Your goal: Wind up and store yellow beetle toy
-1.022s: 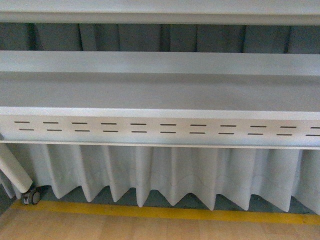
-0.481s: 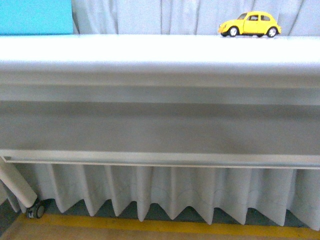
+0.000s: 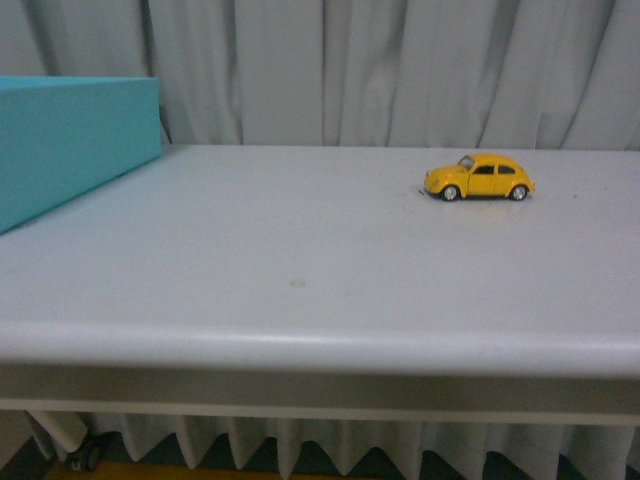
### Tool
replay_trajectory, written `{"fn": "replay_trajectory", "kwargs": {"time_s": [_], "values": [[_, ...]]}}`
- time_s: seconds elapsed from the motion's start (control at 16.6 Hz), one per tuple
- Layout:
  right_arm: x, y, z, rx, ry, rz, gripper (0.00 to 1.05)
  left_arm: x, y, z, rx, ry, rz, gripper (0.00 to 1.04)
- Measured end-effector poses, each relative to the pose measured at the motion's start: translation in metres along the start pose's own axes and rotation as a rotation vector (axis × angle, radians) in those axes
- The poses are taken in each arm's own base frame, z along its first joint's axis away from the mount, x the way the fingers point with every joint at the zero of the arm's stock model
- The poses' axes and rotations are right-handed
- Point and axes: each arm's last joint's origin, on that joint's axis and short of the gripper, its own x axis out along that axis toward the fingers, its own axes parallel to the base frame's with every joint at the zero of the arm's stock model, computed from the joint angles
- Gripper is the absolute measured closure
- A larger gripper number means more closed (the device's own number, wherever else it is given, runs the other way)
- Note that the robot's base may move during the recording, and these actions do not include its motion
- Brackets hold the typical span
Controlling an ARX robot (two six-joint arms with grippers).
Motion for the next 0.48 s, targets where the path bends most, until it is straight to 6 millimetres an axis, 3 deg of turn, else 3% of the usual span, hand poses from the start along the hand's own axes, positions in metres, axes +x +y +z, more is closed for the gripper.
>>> {"fn": "replay_trajectory", "kwargs": {"time_s": [0.48], "values": [[0.0,0.0,0.0001,0.0,-0.002,0.0,0.07,0.0,0.0,0.0,0.0,0.0,0.0,0.07]]}}
